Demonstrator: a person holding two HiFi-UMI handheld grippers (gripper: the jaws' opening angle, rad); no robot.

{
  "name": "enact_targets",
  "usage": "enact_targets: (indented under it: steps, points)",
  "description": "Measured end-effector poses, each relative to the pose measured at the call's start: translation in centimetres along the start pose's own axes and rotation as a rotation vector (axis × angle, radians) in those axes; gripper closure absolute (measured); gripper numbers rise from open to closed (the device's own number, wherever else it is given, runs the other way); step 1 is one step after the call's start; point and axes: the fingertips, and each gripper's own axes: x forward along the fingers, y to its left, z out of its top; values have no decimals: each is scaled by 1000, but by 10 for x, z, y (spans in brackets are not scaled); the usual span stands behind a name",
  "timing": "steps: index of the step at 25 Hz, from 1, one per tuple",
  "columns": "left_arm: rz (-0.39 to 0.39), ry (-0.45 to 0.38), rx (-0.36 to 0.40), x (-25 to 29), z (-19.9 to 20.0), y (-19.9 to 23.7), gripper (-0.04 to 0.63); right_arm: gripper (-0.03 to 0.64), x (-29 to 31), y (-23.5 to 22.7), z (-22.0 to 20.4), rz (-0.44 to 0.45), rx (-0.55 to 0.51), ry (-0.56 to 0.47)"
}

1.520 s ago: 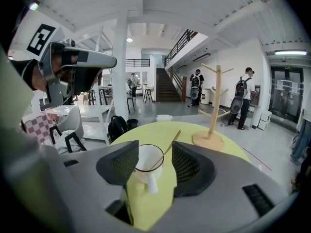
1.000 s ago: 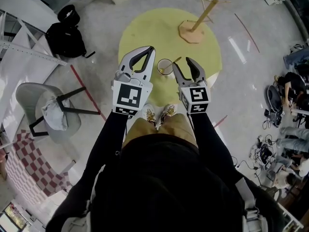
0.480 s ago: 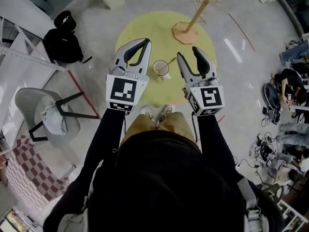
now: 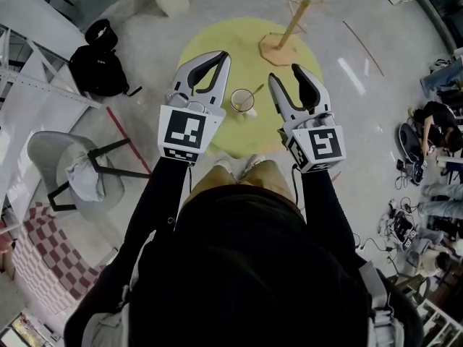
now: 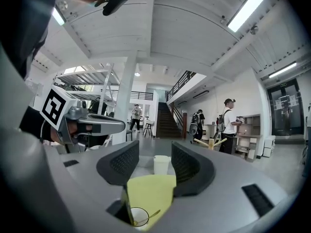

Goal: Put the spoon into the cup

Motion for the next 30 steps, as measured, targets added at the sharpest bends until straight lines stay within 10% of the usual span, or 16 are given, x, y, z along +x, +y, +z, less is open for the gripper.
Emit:
enact_targets:
  steps: [6, 30]
  points:
    - [-10, -3, 5, 0, 4, -7, 580, 579, -3, 6, 9, 6, -62, -36]
    - [-30, 0, 40, 2, 5, -8, 580, 591, -4, 12, 6, 19, -116, -10]
